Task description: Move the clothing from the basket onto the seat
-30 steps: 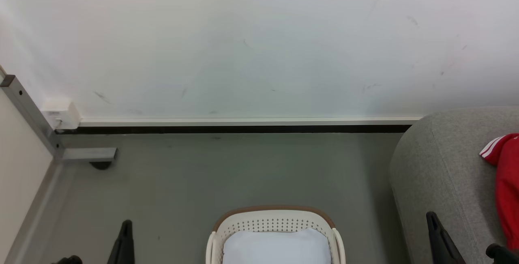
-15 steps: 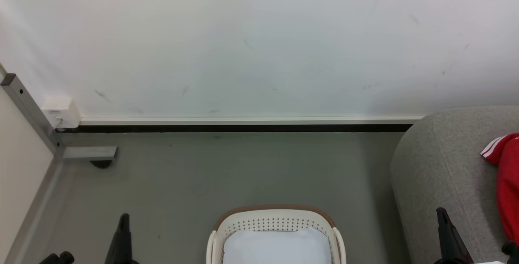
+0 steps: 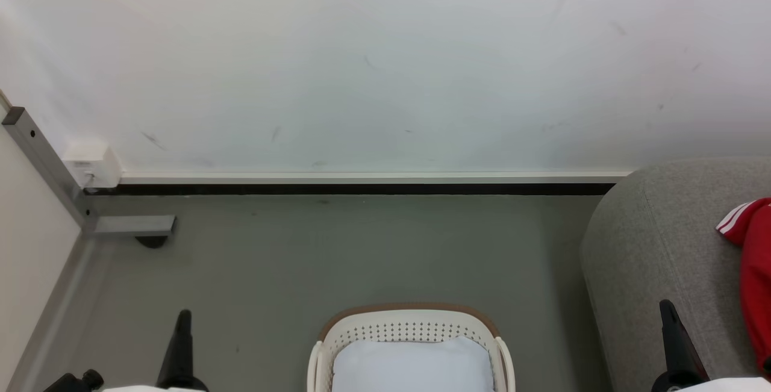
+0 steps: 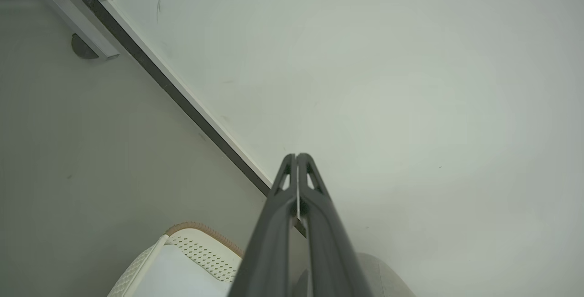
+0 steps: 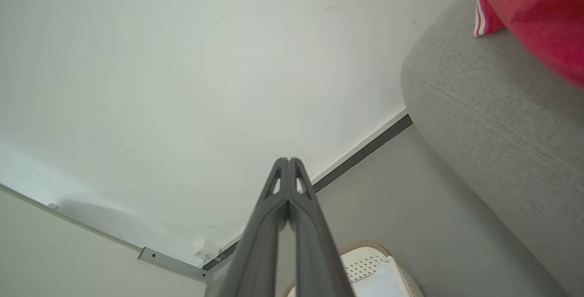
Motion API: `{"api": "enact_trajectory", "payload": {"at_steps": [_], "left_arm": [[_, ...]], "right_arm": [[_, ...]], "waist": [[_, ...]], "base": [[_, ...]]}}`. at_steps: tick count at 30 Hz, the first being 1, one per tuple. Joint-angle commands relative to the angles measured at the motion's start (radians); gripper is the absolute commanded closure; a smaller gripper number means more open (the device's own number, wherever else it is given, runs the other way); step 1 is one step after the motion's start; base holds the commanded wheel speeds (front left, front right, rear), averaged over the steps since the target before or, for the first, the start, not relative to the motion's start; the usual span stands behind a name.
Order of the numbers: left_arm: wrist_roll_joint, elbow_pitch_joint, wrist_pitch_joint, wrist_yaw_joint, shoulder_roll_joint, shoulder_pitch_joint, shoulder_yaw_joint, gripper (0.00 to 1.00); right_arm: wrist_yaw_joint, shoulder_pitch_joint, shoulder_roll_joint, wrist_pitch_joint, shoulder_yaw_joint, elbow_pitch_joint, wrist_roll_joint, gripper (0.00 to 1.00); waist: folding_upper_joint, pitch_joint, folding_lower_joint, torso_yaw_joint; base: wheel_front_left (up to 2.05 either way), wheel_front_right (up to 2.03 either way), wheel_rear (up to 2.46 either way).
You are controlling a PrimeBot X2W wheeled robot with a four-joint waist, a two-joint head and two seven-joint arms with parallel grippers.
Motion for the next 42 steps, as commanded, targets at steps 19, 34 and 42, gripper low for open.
{"api": "enact_trajectory", "payload": {"at_steps": [19,34,42], "left_arm": [[-0.221,-0.006,0.063,0.007,0.005,-0.047,0.015,1.00],[-0.354,-0.003,0.101,0.008,0.004,-0.063,0.022,1.00],[-0.418,-0.001,0.119,0.010,0.003,-0.070,0.024,1.00]], "right_arm": [[-0.001,-0.048,0.000,0.047,-0.035,0.003,0.216,1.00],[-0.001,-0.064,0.000,0.076,-0.053,0.009,0.349,1.00],[-0.001,-0.071,-0.001,0.088,-0.061,0.012,0.413,1.00]], "waist": [[0.0000,0.004,0.0000,0.004],[0.0000,0.008,-0.0001,0.007],[0.0000,0.010,-0.0001,0.009]], "base": [[0.00,0.00,0.00],[0.00,0.00,0.00],[0.00,0.00,0.00]]}}
